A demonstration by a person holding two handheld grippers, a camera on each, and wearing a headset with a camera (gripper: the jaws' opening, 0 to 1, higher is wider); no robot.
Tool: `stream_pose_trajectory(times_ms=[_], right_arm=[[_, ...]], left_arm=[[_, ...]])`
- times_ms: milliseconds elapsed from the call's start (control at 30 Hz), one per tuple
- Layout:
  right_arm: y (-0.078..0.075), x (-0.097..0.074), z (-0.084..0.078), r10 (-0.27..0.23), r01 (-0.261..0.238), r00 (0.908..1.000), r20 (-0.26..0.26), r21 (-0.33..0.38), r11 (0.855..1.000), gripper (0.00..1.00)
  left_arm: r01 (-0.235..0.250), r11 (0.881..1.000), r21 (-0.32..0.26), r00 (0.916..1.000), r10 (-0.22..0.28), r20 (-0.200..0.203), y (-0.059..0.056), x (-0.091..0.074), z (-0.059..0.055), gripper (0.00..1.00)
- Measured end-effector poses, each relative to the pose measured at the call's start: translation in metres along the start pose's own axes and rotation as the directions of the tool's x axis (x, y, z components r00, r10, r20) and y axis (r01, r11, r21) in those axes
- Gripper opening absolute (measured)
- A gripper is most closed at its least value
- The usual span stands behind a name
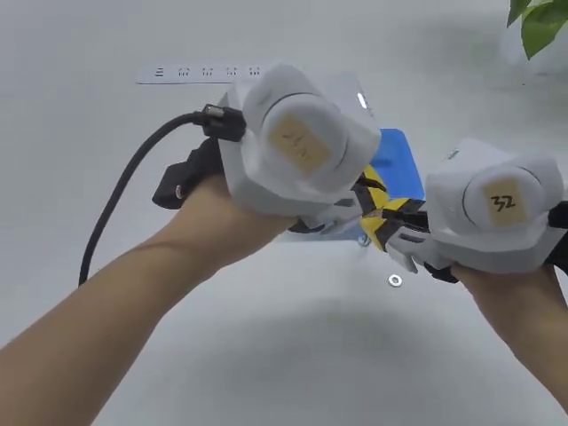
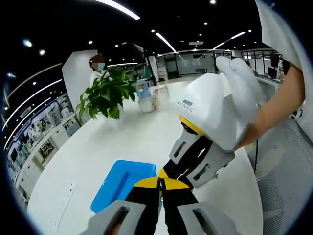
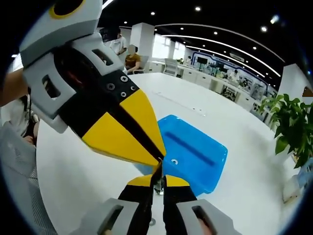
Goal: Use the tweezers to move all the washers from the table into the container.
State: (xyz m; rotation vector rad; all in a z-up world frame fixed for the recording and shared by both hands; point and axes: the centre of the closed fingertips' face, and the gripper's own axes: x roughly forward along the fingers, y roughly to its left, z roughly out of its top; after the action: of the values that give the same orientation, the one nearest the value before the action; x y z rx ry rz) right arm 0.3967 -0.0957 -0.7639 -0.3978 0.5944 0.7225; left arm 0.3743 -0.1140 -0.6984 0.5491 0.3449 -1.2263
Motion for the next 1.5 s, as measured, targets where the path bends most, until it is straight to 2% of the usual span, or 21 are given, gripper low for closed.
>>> stream_pose_trajectory(times_ms=[333, 533, 767, 867, 1067, 1267, 1500], right_arm=[[-0.005, -0.019, 0.026, -0.025, 0.026, 0.9992, 0.033, -0.059, 0.998, 0.03], [-0.011, -0.026, 0.042, -0.040, 0.044, 0.9965, 0.073, -0.051, 0.998, 0.03], [-0.018, -0.024, 0.055, -0.058, 0.064, 0.9932, 0.101, -0.056, 0.996, 0.03], [-0.022, -0.016, 0.058, -0.056, 0.063, 0.9929, 0.104, -0.059, 0.996, 0.03], [-0.029, 0.006, 0.048, -0.060, 0.066, 0.9957, 0.070, -0.084, 0.994, 0.03], [-0.036, 0.021, 0.038, -0.050, 0.053, 0.9976, 0.047, -0.061, 0.997, 0.03], [-0.039, 0.034, 0.028, -0.035, 0.036, 0.9991, 0.023, -0.046, 0.998, 0.03]], left_arm=[[-0.029, 0.999, 0.020, 0.9986, 0.028, 0.046, 0.005, -0.018, 0.024, 0.00], [-0.047, 0.998, 0.036, 0.9959, 0.044, 0.079, 0.013, -0.022, 0.038, 0.00], [-0.071, 0.996, 0.047, 0.9929, 0.066, 0.098, 0.024, -0.025, 0.045, 0.00], [-0.086, 0.995, 0.048, 0.9924, 0.081, 0.093, 0.031, -0.021, 0.041, 0.00], [-0.086, 0.995, 0.045, 0.9946, 0.083, 0.063, 0.044, -0.006, 0.023, 0.00], [-0.082, 0.996, 0.032, 0.9957, 0.080, 0.045, 0.050, 0.008, 0.011, 0.00], [-0.076, 0.997, 0.021, 0.9969, 0.076, 0.018, 0.054, 0.018, -0.001, 0.00]])
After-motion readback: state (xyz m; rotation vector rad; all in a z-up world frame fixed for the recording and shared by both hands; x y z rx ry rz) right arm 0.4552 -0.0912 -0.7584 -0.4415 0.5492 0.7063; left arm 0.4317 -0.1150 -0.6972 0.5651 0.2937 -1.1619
